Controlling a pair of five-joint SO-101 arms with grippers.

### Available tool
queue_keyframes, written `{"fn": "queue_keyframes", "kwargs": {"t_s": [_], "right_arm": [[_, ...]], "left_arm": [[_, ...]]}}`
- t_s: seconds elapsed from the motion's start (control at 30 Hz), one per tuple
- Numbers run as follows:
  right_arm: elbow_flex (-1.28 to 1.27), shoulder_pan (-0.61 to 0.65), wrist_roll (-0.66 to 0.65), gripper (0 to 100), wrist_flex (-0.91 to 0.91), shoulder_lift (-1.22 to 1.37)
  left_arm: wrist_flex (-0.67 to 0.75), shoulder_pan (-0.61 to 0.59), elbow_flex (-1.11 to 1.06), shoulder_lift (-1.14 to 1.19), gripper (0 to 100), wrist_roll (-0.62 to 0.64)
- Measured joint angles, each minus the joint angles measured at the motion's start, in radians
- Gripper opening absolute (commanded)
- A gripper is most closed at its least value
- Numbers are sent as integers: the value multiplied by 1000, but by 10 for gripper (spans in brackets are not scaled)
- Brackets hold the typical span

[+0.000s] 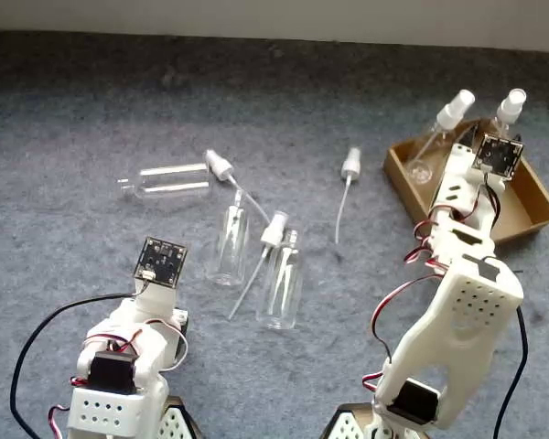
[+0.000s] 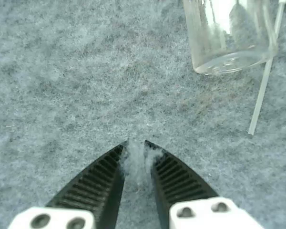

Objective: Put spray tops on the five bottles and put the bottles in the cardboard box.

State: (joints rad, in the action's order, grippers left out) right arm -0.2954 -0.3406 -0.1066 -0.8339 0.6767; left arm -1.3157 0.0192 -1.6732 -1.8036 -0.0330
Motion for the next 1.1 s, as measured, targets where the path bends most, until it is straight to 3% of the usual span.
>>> {"fn": "queue_keyframes", "kwargs": {"t_s": [0.33,0.53,1.1], "right_arm": [[0,8,0,217,0,0],[0,31,0,328,43,0],[0,32,0,328,77,0]], "left_arm": [[0,0,0,0,5,0],[0,0,0,0,5,0],[0,0,0,0,5,0]]}}
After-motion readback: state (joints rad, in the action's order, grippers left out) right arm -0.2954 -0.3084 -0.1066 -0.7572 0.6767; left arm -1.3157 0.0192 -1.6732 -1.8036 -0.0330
